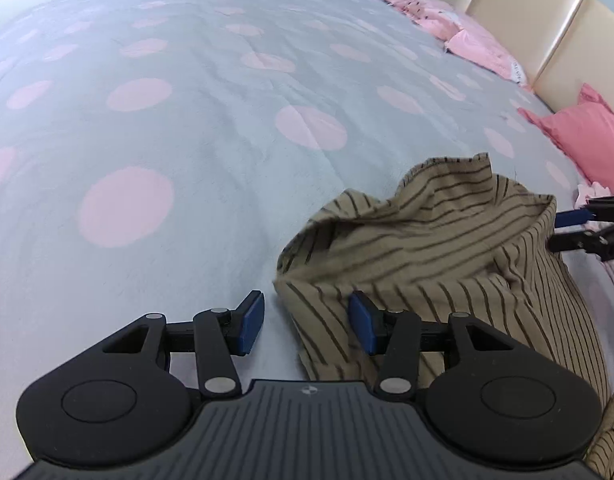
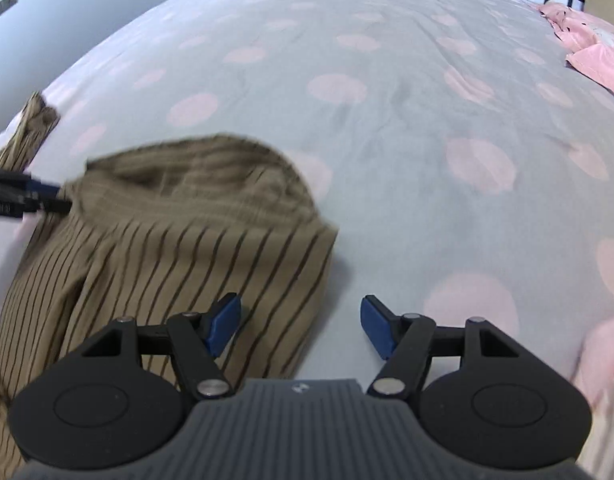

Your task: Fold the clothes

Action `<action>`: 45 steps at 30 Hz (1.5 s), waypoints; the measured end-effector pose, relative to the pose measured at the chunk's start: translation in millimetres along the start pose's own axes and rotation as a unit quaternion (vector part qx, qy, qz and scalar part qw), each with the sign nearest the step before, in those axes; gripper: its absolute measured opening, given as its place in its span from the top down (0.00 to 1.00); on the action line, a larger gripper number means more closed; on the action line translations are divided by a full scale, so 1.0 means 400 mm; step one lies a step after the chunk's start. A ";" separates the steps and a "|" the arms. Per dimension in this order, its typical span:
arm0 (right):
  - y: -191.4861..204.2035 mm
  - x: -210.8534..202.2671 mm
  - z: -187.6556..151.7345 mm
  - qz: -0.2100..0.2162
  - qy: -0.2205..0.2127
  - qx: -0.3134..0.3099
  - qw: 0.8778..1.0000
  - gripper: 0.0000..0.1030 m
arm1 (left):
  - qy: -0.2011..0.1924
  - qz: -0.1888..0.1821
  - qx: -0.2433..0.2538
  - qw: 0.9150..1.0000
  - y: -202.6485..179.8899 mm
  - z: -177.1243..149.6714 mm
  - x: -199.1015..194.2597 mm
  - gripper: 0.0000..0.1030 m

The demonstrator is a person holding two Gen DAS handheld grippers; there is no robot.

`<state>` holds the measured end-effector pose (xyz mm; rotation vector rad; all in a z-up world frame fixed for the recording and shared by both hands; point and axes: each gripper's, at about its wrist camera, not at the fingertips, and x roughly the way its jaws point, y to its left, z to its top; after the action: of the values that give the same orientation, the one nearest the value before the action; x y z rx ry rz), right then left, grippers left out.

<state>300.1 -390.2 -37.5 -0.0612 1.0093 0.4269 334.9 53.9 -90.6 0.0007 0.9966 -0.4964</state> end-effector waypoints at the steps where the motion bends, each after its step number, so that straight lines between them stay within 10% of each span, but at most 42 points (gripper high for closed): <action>1: -0.008 0.010 0.011 0.005 -0.001 0.004 1.000 0.33 | -0.005 -0.003 0.003 1.000 0.000 0.002 0.007 0.56; 10: -0.023 0.110 0.054 0.056 -0.008 0.006 0.998 0.45 | -0.029 -0.031 0.026 0.999 0.002 0.012 0.050 0.62; 15: -0.019 0.112 0.059 0.088 -0.008 -0.003 0.996 0.81 | -0.015 -0.056 0.016 0.998 0.018 0.026 0.037 0.69; 22: -0.019 0.103 0.059 0.084 -0.002 0.010 0.996 0.77 | -0.003 -0.077 -0.053 0.996 0.084 0.049 -0.029 0.55; 31: -0.043 0.102 0.057 0.106 0.002 0.062 0.992 0.58 | 0.021 -0.097 -0.055 0.994 0.066 0.010 0.014 0.62; 35: -0.029 0.105 0.056 0.104 -0.008 0.054 0.993 0.87 | 0.007 -0.090 -0.023 0.996 0.024 0.025 0.013 0.91; 45: 0.002 -0.053 0.062 0.143 -0.070 0.001 0.987 0.93 | -0.060 -0.115 -0.012 0.991 -0.002 0.025 -0.144 0.95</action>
<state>310.2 -390.3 -6.3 0.1160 0.8812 0.6833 317.2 73.8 -38.7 -0.1660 0.8894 -0.6881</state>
